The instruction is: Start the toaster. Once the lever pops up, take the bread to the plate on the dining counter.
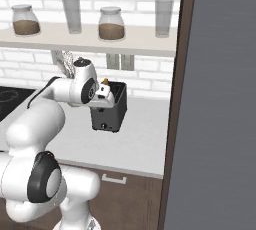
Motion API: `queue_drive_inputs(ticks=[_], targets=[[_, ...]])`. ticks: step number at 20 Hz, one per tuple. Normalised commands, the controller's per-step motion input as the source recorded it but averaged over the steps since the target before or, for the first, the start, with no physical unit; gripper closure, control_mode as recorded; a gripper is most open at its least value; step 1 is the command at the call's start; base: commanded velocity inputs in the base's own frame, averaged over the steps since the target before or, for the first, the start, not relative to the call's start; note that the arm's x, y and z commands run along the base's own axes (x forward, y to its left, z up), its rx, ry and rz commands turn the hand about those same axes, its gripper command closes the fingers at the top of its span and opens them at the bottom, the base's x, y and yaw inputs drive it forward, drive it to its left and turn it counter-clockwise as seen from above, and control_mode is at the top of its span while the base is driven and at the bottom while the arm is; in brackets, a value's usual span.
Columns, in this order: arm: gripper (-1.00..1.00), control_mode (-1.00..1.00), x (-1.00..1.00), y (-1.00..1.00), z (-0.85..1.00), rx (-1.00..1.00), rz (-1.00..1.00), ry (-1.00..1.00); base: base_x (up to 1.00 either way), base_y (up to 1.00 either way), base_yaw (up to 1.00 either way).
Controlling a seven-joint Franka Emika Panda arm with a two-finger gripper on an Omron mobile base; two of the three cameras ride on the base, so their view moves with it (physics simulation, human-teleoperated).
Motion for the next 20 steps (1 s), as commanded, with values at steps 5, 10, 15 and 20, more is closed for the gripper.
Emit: queue_drive_inputs(ticks=[5, 10, 15, 20], targets=[[1.00, -1.00, 0.24, 0.00, -0.16, 0.00, 0.00, 0.01, 0.00, 0.00, 0.00], [1.00, -1.00, 0.26, 0.00, -0.12, 0.00, 0.00, 0.00, 0.00, 0.00, 0.00], [1.00, -1.00, 0.29, 0.00, -0.02, 0.00, 0.00, 0.00, 0.00, 0.00, 0.00], [1.00, -1.00, 0.25, 0.00, -0.08, 0.00, 0.00, 0.00, 0.00, 0.00, 0.00]])
